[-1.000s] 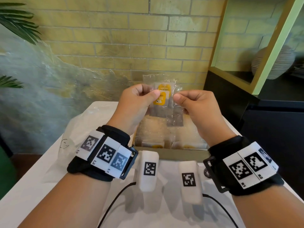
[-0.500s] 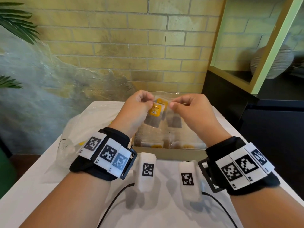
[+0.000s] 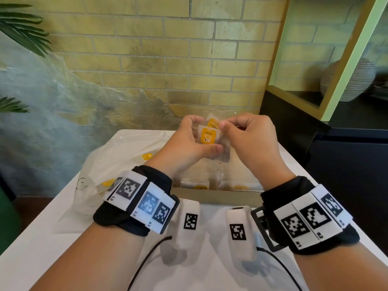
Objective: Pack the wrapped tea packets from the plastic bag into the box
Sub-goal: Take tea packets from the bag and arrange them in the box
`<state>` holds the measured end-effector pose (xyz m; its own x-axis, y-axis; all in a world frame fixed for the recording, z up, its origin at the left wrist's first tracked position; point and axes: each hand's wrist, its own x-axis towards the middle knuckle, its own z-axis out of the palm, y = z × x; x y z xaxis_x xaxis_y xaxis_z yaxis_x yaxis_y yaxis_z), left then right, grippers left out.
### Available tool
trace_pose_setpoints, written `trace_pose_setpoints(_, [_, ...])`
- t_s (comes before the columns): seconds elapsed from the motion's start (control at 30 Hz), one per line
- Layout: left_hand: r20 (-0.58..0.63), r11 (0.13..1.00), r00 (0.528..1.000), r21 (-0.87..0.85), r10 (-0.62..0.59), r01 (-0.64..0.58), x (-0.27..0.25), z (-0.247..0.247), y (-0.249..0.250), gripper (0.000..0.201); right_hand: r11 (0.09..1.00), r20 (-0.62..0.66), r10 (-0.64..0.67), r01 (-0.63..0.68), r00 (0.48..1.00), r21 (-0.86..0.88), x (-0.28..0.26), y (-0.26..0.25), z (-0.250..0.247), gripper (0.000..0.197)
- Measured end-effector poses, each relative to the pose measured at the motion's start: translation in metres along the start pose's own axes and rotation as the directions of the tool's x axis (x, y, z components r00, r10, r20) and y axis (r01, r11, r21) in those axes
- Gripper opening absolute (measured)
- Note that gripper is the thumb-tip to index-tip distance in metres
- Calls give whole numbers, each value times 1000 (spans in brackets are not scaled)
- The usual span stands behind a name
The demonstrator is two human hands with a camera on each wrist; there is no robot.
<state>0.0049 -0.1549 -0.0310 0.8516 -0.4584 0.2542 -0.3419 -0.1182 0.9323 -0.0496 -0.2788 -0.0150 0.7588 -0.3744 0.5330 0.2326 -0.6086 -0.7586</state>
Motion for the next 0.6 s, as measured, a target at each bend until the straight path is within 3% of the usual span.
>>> trace_pose_setpoints(0.1, [95, 999, 995, 26, -39, 37, -2, 3, -1, 70, 1000, 42, 8, -7, 999, -18, -2, -1, 4, 12])
trace_pose_setpoints(0.3, [76, 997, 995, 23, -68, 67, -3, 0, -3, 67, 1000, 100, -22, 22, 995, -1, -4, -3, 6, 12])
trace_pose_setpoints(0.43, [92, 994, 990, 36, -103, 100, -8, 3, 2, 83, 999, 112, -36, 38, 993, -14, -5, -2, 7, 11])
trace_pose_setpoints(0.6, [130, 990, 982, 56, -135, 128, -8, 4, -2, 88, 999, 145, -1, 9, 989, -53, -4, 2, 7, 9])
